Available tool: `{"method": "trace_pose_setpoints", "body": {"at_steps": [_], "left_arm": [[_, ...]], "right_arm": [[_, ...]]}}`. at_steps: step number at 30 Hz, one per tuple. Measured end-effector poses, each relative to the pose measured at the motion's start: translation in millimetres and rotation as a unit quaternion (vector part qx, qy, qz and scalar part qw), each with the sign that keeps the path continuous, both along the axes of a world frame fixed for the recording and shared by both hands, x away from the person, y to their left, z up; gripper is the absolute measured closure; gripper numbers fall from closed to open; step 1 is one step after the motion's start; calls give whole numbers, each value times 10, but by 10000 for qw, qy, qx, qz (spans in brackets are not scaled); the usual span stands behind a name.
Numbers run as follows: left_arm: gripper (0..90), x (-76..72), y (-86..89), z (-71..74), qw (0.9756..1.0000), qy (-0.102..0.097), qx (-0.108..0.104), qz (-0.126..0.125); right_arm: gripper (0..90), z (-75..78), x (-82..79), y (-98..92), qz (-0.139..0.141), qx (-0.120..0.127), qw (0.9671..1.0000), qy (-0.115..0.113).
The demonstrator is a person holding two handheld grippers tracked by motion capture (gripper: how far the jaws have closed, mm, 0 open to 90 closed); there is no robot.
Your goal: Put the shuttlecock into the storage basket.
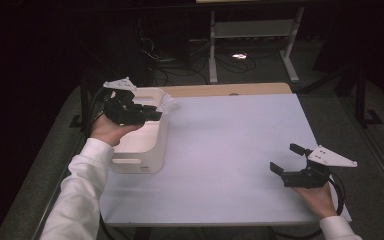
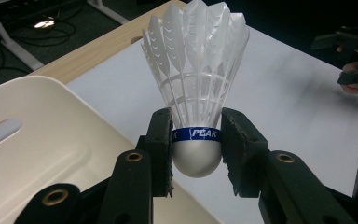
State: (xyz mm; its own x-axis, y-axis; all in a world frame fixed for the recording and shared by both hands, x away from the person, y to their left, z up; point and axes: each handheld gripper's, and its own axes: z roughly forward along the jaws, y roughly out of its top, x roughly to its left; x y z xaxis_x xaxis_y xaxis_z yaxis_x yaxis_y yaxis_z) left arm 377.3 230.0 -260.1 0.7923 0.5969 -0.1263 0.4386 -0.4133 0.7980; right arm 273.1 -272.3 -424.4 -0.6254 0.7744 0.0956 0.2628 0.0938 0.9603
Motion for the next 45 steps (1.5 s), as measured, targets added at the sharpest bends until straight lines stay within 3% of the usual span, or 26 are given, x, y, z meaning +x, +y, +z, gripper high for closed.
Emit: {"method": "trace_pose_setpoints", "body": {"at_steps": [30, 45], "left_arm": [[648, -138, 472, -7, 9986, -34, -95, 519], [647, -113, 551, -164, 9977, 87, 8, 667]], "right_arm": [[0, -2, -2, 3, -20, -18, 10000, 44], [0, -5, 2, -4, -30, -49, 10000, 36]]}}
